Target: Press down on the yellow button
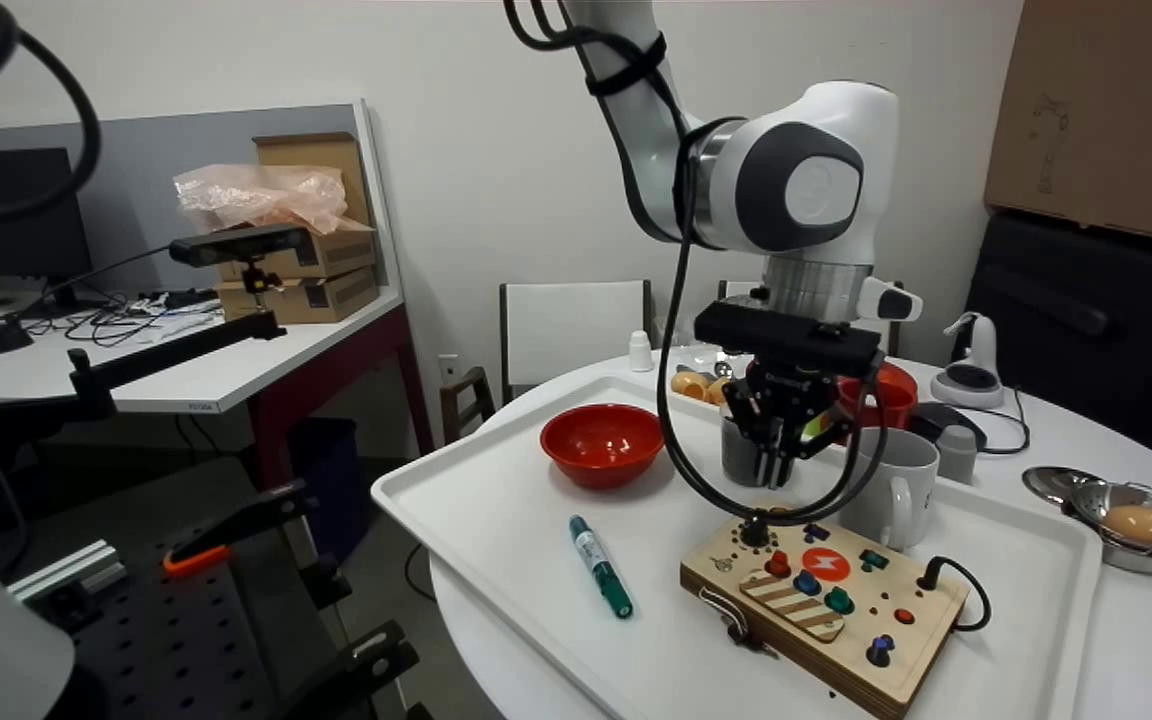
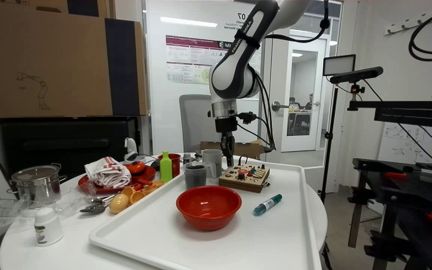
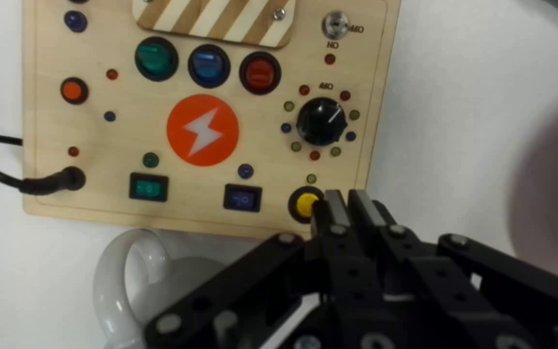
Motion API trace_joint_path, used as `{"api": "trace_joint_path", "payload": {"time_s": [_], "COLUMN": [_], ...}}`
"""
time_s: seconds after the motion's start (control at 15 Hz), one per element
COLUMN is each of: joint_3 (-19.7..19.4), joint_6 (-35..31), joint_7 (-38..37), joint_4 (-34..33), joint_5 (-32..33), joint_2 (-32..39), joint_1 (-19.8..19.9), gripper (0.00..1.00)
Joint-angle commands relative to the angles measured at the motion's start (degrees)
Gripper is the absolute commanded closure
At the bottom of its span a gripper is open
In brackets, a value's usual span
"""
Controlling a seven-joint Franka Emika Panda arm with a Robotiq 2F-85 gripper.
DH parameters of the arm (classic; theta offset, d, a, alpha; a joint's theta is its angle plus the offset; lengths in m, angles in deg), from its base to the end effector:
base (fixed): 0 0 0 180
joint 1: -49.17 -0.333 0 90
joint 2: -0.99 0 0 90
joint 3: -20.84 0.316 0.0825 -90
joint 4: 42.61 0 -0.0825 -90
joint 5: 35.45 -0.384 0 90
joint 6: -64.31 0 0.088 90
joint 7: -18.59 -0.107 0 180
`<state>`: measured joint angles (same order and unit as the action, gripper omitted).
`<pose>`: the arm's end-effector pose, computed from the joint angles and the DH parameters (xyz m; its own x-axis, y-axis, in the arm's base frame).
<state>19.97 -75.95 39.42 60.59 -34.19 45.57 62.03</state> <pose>0.6105 -0.1489 0.1017 0.9807 0.1453 -0.1305 0.1432 -0.9894 -0.0257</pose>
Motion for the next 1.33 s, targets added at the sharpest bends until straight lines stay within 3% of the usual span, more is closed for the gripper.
{"api": "trace_joint_path", "payload": {"time_s": [0.0,1.27], "joint_3": [-0.4,-2.1], "joint_6": [-1.4,-1.7], "joint_7": [-2.0,-6.9], "joint_4": [-3.0,-6.5], "joint_5": [0.3,0.7], "joint_2": [2.8,5.6], "joint_1": [-0.2,-0.9], "gripper": [0.89,0.89]}}
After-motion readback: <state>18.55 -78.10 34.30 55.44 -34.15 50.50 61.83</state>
